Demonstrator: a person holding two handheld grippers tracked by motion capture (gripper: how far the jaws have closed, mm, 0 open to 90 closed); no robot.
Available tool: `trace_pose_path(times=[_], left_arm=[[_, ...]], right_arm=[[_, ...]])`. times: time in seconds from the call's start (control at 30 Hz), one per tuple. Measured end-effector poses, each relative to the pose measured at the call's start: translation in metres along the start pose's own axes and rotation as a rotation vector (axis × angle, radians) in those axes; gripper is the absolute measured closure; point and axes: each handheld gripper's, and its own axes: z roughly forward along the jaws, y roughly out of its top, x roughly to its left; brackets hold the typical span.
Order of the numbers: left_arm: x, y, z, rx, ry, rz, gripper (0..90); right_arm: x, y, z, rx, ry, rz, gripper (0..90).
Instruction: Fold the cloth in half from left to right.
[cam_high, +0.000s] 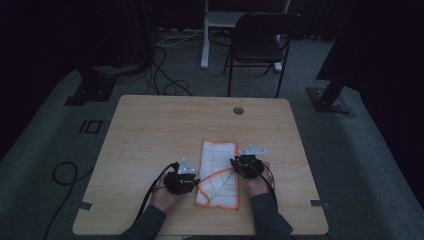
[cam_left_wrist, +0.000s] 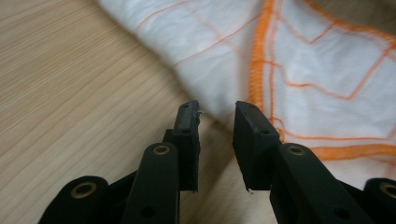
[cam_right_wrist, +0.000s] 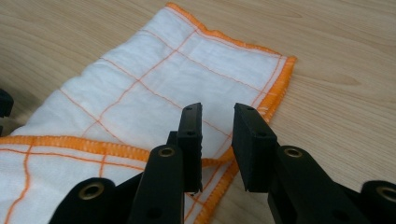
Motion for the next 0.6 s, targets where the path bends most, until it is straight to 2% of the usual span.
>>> trace_pose_path(times=[0.13, 0.43, 0.6], left_arm=[[-0.007, 0.004, 0.0, -0.011, -0.012, 0.02, 71.4], [-0.024, 0.015, 0.01, -0.024, -0.085, 0.043, 71.3], [-0.028, 0.018, 0.013, -0.028, -0.092, 0.05, 71.3]], right_arm=[[0.002, 0.0, -0.001, -0.001, 0.007, -0.009, 72.3], [0.011, 0.0, 0.003, 0.012, 0.027, -0.024, 71.1], [0.017, 0.002, 0.007, 0.016, 0.048, -0.034, 69.9]])
